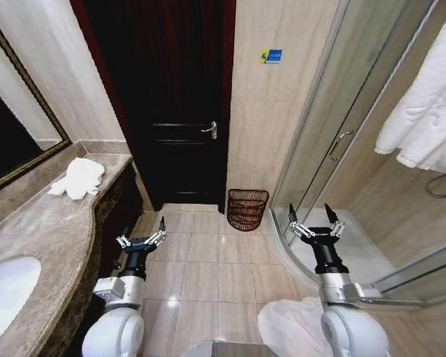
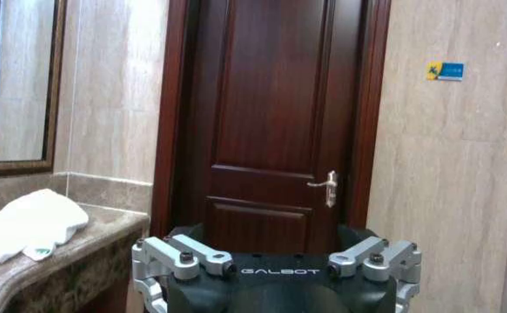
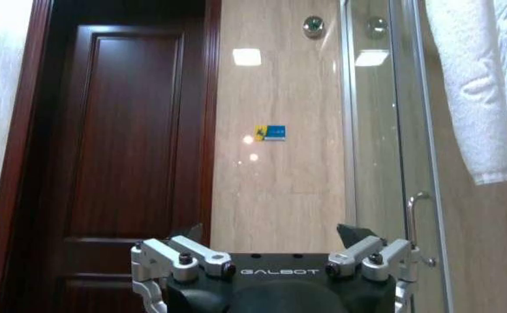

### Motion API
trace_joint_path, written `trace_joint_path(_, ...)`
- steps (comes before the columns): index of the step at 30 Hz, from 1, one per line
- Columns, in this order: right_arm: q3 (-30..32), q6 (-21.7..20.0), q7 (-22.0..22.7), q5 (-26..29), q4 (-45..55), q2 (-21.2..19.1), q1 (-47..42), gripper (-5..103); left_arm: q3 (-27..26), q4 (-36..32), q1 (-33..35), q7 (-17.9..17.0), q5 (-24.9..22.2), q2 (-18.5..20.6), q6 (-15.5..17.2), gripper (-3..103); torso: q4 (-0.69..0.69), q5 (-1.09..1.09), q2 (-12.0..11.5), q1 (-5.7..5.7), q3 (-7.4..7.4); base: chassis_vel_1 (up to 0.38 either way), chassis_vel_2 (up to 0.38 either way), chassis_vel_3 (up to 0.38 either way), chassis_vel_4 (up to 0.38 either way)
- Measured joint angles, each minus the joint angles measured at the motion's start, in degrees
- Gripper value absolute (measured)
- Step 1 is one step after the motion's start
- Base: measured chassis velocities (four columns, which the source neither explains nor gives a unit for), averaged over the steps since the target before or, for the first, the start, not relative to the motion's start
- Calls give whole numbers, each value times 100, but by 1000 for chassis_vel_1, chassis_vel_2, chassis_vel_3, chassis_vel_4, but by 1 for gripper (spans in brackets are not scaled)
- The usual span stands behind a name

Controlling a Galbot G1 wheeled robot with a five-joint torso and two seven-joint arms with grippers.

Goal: Discard the used towel into the hamper.

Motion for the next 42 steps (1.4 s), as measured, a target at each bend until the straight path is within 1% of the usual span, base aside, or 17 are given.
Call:
trace_joint_path(1,-22,58,9,-59,-29,43,-17,100,90,179,13,34,8,0,-385,100,0,0,0,0,0,0,0,0,0)
trace_joint_path(2,-34,81,11,-80,-28,71,-41,100,148,285,15,57,29,0,-632,100,0,-1,0,0,0,0,0,0,0)
trace_joint_path(3,-34,81,11,-80,-28,71,-41,100,148,285,15,57,29,0,-632,100,0,-1,0,0,0,0,0,0,0)
trace_joint_path(6,-90,94,4,-141,26,149,-148,100,357,456,17,22,57,0,-1108,100,-1,-1,0,0,0,0,0,0,0)
trace_joint_path(9,-100,58,8,-156,71,161,-155,100,377,452,-7,-62,138,0,-1175,100,0,0,0,0,0,0,0,0,0)
trace_joint_path(11,-100,26,15,-150,92,161,-153,100,385,428,-28,-134,169,0,-1160,100,0,-1,0,0,0,0,0,0,0)
trace_joint_path(13,-96,-25,27,-88,126,146,-149,100,377,360,-101,-282,213,0,-1096,100,-1,-1,0,0,0,0,0,0,0)
trace_joint_path(20,-144,-38,86,58,130,134,-124,100,391,316,-114,-427,256,0,-1103,100,0,0,0,0,0,0,0,0,0)
trace_joint_path(25,-157,-49,26,106,161,116,-126,100,417,295,-70,-395,278,0,-1117,100,0,0,0,0,0,0,0,0,0)
trace_joint_path(26,-136,-55,7,142,176,96,-122,100,401,271,-49,-286,278,0,-1134,100,0,-1,0,0,0,0,0,0,0)
trace_joint_path(27,-136,-55,7,142,176,96,-122,100,401,271,-49,-286,278,0,-1134,100,0,-1,0,0,0,0,0,0,0)
trace_joint_path(28,-110,-55,-18,189,189,77,-122,100,367,251,-20,-129,279,0,-1173,100,0,0,0,0,0,0,0,0,0)
trace_joint_path(29,-95,-55,-36,214,197,68,-127,100,358,236,-2,-50,281,0,-1186,100,0,0,0,0,0,0,0,0,0)
trace_joint_path(32,-78,-47,-83,251,224,59,-154,100,369,212,21,17,291,0,-1197,100,0,0,0,0,0,0,0,0,0)
trace_joint_path(37,-83,-31,-95,253,251,80,-179,100,404,209,21,-29,379,0,-1209,100,0,0,0,0,0,0,0,0,0)
trace_joint_path(40,-84,-22,-52,235,273,117,-201,100,400,209,-29,-235,491,0,-1223,100,0,0,0,0,0,-51,42,39,-39)
trace_joint_path(42,-85,-16,-37,230,277,129,-206,100,373,209,-56,-302,543,0,-1224,100,0,-1,0,0,0,-47,59,50,-61)
